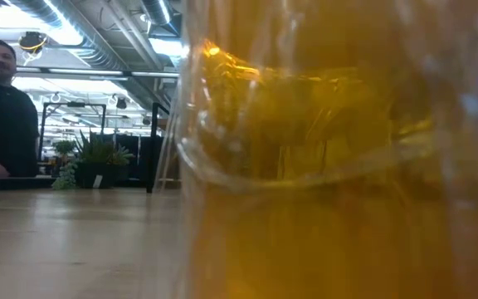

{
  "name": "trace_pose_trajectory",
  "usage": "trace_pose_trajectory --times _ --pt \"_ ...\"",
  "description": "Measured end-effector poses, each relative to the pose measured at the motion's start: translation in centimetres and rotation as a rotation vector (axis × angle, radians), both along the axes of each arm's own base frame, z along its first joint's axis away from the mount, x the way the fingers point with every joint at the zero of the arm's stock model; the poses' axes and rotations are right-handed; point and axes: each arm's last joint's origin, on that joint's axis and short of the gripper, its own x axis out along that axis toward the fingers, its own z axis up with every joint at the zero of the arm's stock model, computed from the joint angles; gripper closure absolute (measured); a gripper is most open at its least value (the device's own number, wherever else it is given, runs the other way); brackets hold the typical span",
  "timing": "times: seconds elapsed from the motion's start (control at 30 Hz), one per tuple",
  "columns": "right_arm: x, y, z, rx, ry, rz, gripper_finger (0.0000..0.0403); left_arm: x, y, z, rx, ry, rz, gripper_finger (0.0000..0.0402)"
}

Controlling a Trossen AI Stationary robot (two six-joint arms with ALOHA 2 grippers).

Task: Pick and place medicine bottles onto shelf by color
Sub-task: Put the right pink pill bottle on the shelf aligned with the other pink pill bottle

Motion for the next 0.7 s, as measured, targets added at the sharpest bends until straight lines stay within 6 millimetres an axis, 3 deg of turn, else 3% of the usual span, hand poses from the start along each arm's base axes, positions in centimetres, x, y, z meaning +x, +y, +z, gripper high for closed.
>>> trace_pose_trajectory --times 0.33,0.7 --pt "-0.3 -0.2 0.3 -0.049 -0.009 0.085 0.0183 3.7 1.1 -4.7 -0.014 -0.035 0.057 0.0252" --pt "-0.3 -0.2 0.3 -0.043 -0.009 0.079 0.0183 5.1 2.1 -7.6 -0.01 -0.02 0.093 0.0252"
